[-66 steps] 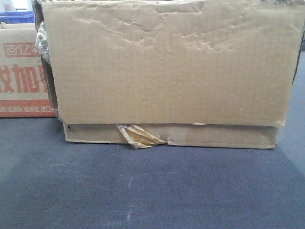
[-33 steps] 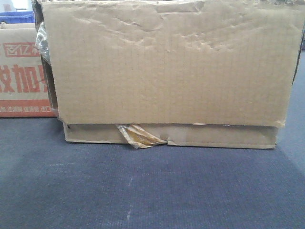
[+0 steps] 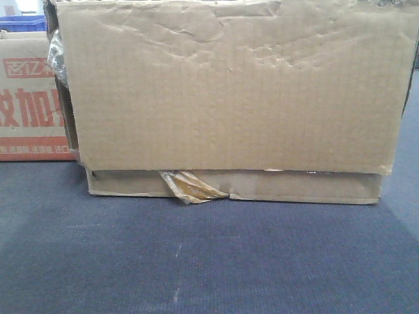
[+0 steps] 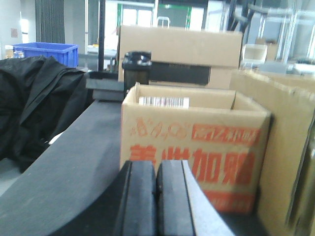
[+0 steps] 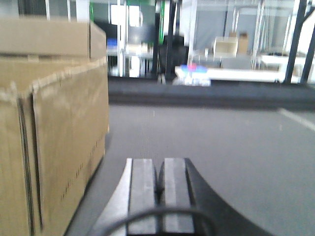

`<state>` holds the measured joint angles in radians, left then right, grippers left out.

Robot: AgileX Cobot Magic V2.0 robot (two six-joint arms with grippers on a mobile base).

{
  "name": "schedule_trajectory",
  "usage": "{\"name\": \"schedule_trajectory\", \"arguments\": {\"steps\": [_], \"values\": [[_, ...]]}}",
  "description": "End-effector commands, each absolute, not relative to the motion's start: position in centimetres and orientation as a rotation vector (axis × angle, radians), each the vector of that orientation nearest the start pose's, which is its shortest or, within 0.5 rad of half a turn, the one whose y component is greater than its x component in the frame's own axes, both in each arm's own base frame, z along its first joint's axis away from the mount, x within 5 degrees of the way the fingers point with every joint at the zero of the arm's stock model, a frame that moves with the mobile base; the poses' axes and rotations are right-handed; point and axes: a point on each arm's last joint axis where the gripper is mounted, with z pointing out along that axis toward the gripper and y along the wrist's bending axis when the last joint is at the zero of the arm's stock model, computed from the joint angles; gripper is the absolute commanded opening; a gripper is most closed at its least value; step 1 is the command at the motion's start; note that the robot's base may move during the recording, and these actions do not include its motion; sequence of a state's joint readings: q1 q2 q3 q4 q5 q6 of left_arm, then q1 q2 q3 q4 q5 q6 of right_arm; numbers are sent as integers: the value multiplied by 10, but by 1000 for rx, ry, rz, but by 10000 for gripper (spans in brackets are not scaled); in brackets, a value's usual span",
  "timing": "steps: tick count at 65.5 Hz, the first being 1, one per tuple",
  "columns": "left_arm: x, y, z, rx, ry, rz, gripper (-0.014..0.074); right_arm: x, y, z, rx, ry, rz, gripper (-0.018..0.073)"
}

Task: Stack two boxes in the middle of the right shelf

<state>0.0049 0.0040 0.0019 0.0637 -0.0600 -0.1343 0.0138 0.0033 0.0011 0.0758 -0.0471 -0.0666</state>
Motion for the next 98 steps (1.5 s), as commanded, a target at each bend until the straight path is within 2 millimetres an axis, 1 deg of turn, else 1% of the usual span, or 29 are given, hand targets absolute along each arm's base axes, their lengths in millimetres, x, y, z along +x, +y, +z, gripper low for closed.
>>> {"name": "schedule_trajectory", "arguments": {"steps": [1, 4, 5, 7, 10, 14, 17, 18, 19, 21, 25, 29, 33, 36, 40, 41, 46, 51, 58, 65, 68, 71, 77, 81, 86, 93, 96, 97, 98], "values": [[54, 0, 228, -75, 1322, -89, -111, 54, 0, 229, 6, 1357, 12, -153], [53, 0, 230, -73, 1304, -90, -111, 51, 0, 241, 5, 1331, 13, -153], [52, 0, 234, -73, 1292, -90, -111, 50, 0, 246, 4, 1323, 14, -153], [50, 0, 246, -68, 1268, -87, -111, 47, 0, 257, 3, 1305, 15, -153], [45, 0, 264, -42, 1255, -56, -111, 39, 0, 282, 1, 1251, 17, -153], [36, 0, 287, -15, 1249, -13, -111, 27, 0, 308, 0, 1182, 18, -153], [27, 1, 313, -15, 1234, 3, -111, 17, 0, 331, -1, 1126, 20, -153], [27, 1, 317, -16, 1255, 10, -111, 17, 0, 337, -2, 1130, 20, -153], [24, 1, 327, -19, 1246, 11, -111, 13, 0, 347, -3, 1120, 21, -153], [23, 2, 336, -20, 1263, 18, -111, 10, 1, 359, -5, 1117, 22, -153], [21, 3, 359, -30, 1303, 31, -111, 12, 1, 379, -11, 1167, 25, -153], [26, 5, 379, -43, 1382, 41, -111, 15, 2, 401, -18, 1227, 28, -153], [31, 6, 394, -55, 1447, 47, -111, 26, 2, 412, -24, 1309, 31, -151], [41, 6, 401, -62, 1516, 51, -109, 34, 3, 421, -27, 1359, 33, -143], [53, 7, 410, -70, 1583, 56, -83, 51, 3, 425, -31, 1445, 35, -105], [59, 7, 411, -71, 1610, 58, -71, 54, 4, 426, -32, 1458, 35, -91], [75, 7, 412, -68, 1690, 55, 14, 75, 4, 425, -33, 1537, 37, 16], [92, 5, 406, -45, 1760, 39, 165, 93, 4, 419, -33, 1604, 38, 174], [109, 1, 396, -20, 1863, 24, 377, 109, 4, 412, -34, 1675, 39, 367], [124, -1, 386, -6, 1958, 23, 560, 123, 5, 407, -34, 1722, 40, 502], [130, -3, 383, 2, 1992, 22, 609, 126, 5, 405, -34, 1735, 40, 543], [135, -3, 380, 2, 2017, 24, 611, 129, 5, 404, -34, 1746, 40, 567], [148, -3, 381, -1, 2100, 40, 591, 132, 5, 402, -34, 1756, 40, 559], [159, -2, 387, -2, 2152, 66, 588, 132, 5, 403, -34, 1753, 40, 559], [179, -3, 393, 14, 2248, 101, 589, 132, 5, 403, -33, 1749, 40, 559], [210, -8, 411, 106, 2337, 110, 589, 132, 5, 403, -33, 1746, 40, 559], [228, -8, 413, 142, 2393, 127, 589, 132, 5, 403, -35, 1746, 41, 559], [232, -8, 417, 155, 2401, 136, 589, 132, 5, 403, -37, 1744, 43, 559], [239, -8, 416, 164, 2423, 140, 589, 132, 6, 403, -39, 1745, 45, 559]]}}
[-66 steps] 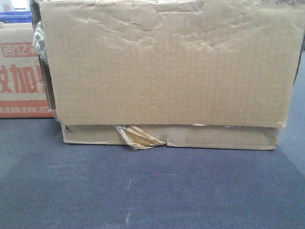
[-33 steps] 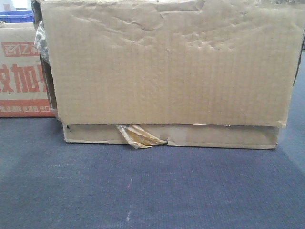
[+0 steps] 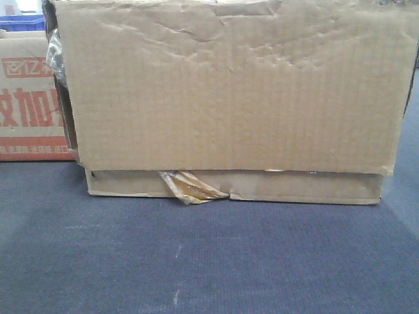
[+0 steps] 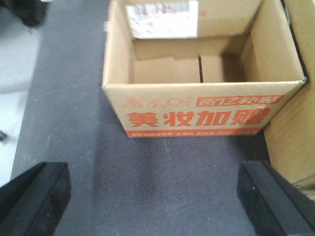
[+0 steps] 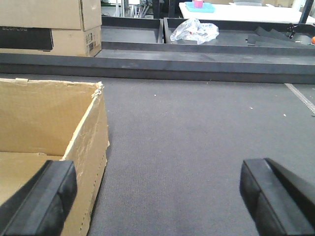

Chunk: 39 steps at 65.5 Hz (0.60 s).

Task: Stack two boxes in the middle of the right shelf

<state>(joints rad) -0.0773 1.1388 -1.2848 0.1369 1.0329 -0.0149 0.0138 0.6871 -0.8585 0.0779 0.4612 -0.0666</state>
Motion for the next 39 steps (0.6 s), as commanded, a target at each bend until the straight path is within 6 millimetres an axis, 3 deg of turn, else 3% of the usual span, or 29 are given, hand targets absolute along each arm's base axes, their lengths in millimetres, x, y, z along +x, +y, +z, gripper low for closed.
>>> {"name": "schedule_trajectory", "arguments": {"steps": [1, 7, 24, 39], "values": [[243, -8, 416, 177, 2440, 145, 589, 132, 6, 403, -39, 1745, 45, 559], [271, -2, 419, 212, 2502, 147, 589, 132, 7, 404, -46, 1744, 50, 559], [341, 37, 404, 152, 2566, 113, 589, 132, 7, 404, -46, 1744, 50, 559], [393, 50, 371, 169, 2576, 143, 589, 132, 7, 404, -46, 1744, 50, 559]]}}
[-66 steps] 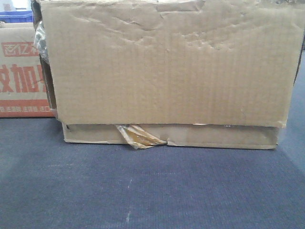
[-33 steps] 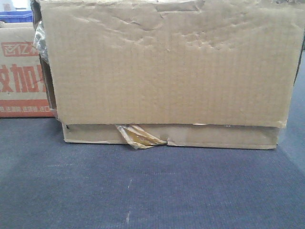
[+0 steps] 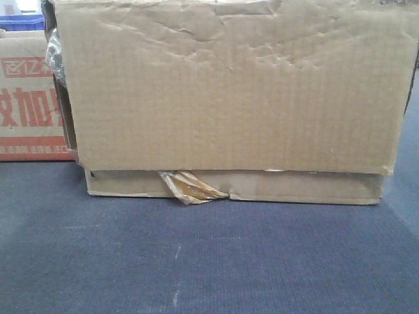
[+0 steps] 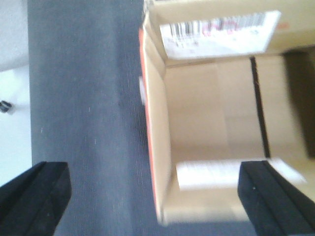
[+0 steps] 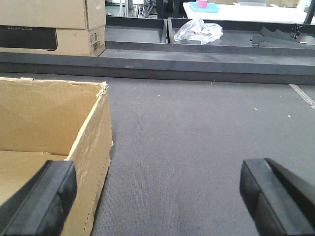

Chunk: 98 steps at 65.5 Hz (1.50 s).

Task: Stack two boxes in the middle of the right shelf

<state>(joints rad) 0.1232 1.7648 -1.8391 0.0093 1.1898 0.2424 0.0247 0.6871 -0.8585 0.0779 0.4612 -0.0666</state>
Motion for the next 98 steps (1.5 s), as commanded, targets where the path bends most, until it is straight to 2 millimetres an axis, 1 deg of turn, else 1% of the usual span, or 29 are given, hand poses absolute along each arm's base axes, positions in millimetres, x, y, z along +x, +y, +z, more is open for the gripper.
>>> {"name": "schedule_trajectory", "arguments": {"steps": [1, 7, 15, 21, 33, 38, 43, 47, 50, 57, 58, 61, 62, 63, 69, 76, 83, 89, 98], "values": [[395, 50, 369, 169, 2577, 143, 589, 132, 7, 404, -46, 1744, 50, 559], [411, 52, 351, 170, 2597, 139, 589, 132, 7, 404, -46, 1744, 50, 559], [423, 54, 328, 173, 2645, 128, 589, 132, 7, 404, -46, 1744, 50, 559], [430, 55, 315, 173, 2663, 125, 589, 132, 7, 404, -46, 1744, 50, 559], [437, 56, 301, 174, 2687, 119, 589, 132, 6, 404, -45, 1741, 50, 559], [437, 55, 300, 171, 2688, 105, 587, 132, 6, 404, -45, 1741, 50, 559], [437, 55, 301, 169, 2686, 99, 556, 132, 6, 404, -45, 1741, 50, 559], [438, 55, 302, 168, 2682, 98, 489, 132, 6, 404, -45, 1741, 50, 559], [438, 55, 302, 168, 2681, 98, 417, 132, 6, 404, -45, 1741, 50, 559], [437, 55, 302, 169, 2686, 97, 160, 132, 6, 404, -45, 1741, 50, 559], [437, 55, 302, 169, 2688, 97, 99, 132, 6, 404, -45, 1741, 50, 559], [436, 55, 302, 170, 2698, 94, -19, 132, 6, 404, -45, 1741, 50, 559], [435, 54, 303, 170, 2698, 94, -57, 132, 6, 404, -45, 1741, 50, 559], [435, 54, 304, 170, 2698, 94, -114, 132, 6, 404, -45, 1741, 50, 559], [431, 54, 310, 163, 2695, 93, -111, 132, 6, 404, -45, 1741, 50, 559], [422, 53, 325, 162, 2677, 106, -111, 132, 6, 404, -45, 1741, 50, 559], [409, 58, 350, 83, 2628, 192, -111, 132, 6, 404, -45, 1743, 50, 559], [395, 61, 374, 36, 2571, 269, -111, 132, 7, 403, -45, 1745, 50, 559], [367, 60, 415, -48, 2450, 294, -111, 132, 7, 403, -45, 1745, 50, 559]]}}
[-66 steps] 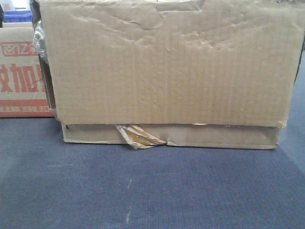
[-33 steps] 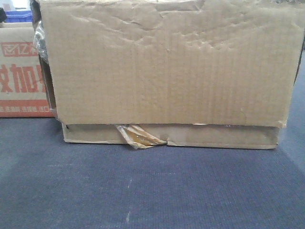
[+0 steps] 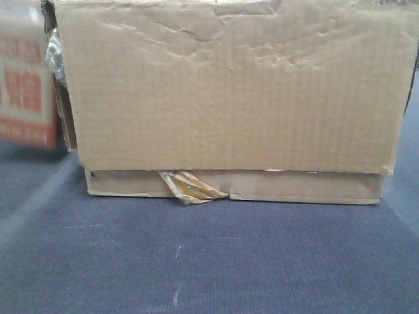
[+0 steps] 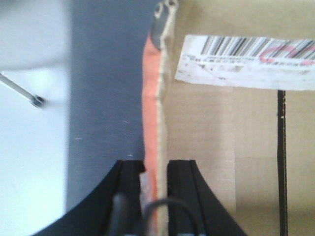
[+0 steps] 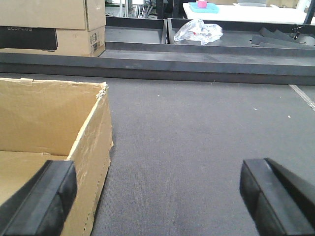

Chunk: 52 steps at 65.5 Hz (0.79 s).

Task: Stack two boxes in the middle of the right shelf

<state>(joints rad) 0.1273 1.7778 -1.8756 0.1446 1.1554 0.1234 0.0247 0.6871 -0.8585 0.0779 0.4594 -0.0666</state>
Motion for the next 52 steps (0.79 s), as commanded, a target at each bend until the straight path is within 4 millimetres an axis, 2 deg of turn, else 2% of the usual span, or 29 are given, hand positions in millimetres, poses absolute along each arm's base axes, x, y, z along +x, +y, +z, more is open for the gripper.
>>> {"name": "schedule_trajectory", "arguments": {"steps": [1, 9, 16, 29, 41, 52], "values": [[365, 60, 419, -57, 2435, 294, -111, 132, 7, 403, -45, 1745, 50, 559], [339, 58, 455, -126, 2303, 305, -111, 132, 7, 403, -45, 1745, 50, 559], [316, 52, 488, -168, 2189, 247, -111, 132, 7, 403, -45, 1745, 50, 559], [289, 8, 538, -60, 2017, 27, -111, 132, 7, 403, -45, 1745, 50, 559], [282, -53, 556, 67, 1918, -218, -111, 132, 7, 403, -45, 1745, 50, 559], [292, -105, 546, 166, 1914, -359, -111, 132, 7, 403, -44, 1745, 52, 559]]}}
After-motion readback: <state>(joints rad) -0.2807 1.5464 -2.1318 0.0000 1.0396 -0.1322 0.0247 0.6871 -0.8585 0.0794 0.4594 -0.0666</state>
